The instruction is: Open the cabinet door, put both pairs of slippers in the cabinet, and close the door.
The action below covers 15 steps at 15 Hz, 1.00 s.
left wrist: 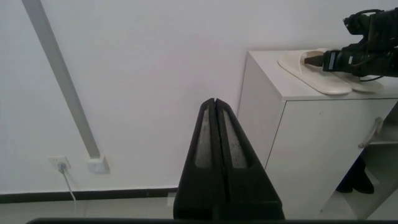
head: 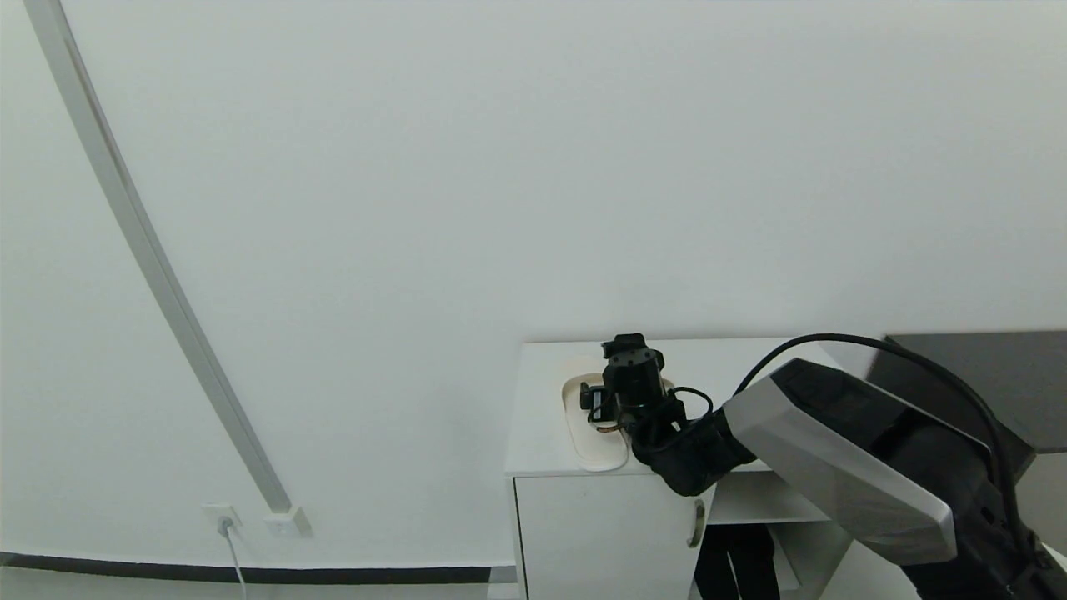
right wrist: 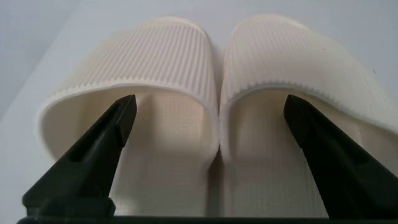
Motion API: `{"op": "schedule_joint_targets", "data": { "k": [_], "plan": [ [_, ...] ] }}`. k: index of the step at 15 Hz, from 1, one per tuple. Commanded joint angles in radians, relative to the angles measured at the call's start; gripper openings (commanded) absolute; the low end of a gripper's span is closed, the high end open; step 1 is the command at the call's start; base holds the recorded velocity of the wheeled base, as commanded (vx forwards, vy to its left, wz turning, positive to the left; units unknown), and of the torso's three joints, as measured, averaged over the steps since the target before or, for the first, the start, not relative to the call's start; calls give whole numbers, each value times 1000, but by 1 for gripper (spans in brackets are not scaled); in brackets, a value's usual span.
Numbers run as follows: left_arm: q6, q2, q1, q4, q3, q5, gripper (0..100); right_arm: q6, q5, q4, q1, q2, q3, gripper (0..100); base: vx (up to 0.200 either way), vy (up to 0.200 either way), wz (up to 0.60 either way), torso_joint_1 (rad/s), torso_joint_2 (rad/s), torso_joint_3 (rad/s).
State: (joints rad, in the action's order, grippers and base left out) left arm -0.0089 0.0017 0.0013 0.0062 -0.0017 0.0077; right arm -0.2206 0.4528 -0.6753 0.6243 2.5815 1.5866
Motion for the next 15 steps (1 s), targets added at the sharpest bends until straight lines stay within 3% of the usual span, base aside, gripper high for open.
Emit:
{"op": "schedule_joint_targets", "data": {
  "k": [1,8,10,15],
  "plan": [
    [0,0,0,0,0,0,0,0,0,-1,-3,19,13,0,0,0,0,0,0,0],
    [0,0,0,0,0,2,0,-3,1,-17,5,-47,-48,0,0,0,0,0,0,0],
    [3,0,0,0,0,2,0,0,-2,-64,17,-159,-171,0,0,0,0,0,0,0],
    [3,0,0,0,0,2,0,38,-186,-291,48,-570,-763,0,0,0,0,0,0,0]
  ]
}}
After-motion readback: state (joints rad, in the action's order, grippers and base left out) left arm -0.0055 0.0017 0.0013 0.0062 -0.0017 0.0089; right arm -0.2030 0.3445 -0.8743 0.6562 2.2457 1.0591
